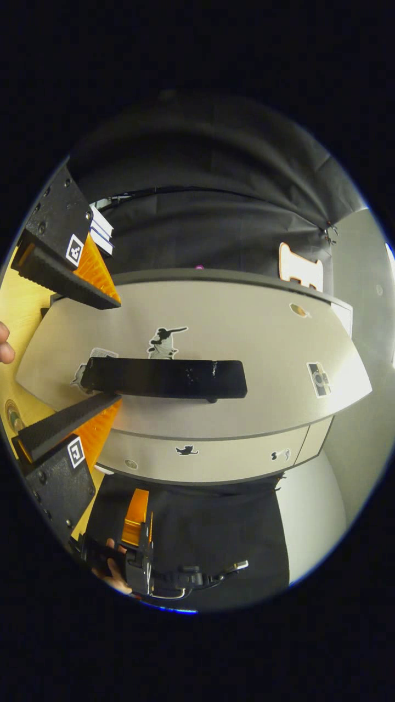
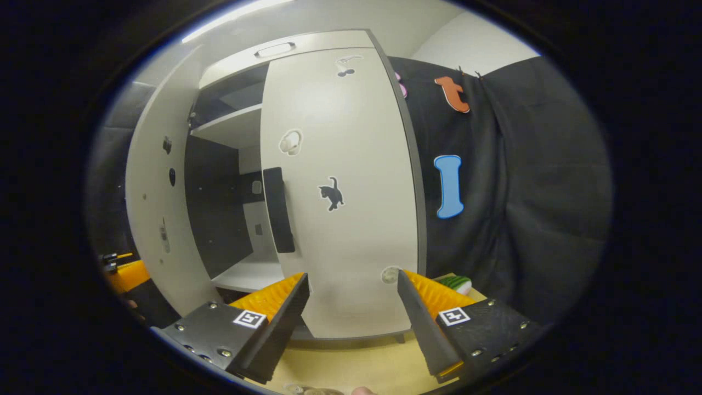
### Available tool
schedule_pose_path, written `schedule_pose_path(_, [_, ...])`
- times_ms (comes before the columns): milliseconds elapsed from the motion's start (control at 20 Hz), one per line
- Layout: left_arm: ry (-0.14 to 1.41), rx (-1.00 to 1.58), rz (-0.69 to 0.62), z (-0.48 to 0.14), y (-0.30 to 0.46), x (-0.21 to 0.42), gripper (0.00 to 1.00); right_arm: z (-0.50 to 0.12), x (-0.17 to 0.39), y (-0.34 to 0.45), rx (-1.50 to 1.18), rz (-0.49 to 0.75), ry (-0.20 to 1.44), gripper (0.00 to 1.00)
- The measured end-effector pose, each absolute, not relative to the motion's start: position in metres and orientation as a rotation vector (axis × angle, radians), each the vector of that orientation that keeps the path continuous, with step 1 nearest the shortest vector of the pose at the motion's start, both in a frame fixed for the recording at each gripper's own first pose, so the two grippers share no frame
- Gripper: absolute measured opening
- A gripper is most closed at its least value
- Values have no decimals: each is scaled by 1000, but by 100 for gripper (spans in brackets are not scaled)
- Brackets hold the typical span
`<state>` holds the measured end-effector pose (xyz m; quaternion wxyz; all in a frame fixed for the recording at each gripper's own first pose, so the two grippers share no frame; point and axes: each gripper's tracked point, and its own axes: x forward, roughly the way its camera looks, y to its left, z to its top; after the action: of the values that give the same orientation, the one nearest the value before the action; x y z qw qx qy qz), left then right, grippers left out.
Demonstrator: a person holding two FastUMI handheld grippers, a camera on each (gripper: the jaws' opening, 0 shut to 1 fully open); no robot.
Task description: Grasp the bottle in the cabinet with the left hand and place it on the coaster, then close the right door with the right hand and the left door with the left hand.
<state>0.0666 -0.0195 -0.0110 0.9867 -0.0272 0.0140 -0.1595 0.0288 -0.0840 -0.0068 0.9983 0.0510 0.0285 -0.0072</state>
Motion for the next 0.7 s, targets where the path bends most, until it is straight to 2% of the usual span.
schedule_pose_path(700, [49, -113, -321, -15, -100, 154, 98, -33, 7, -131, 131, -75, 111, 98])
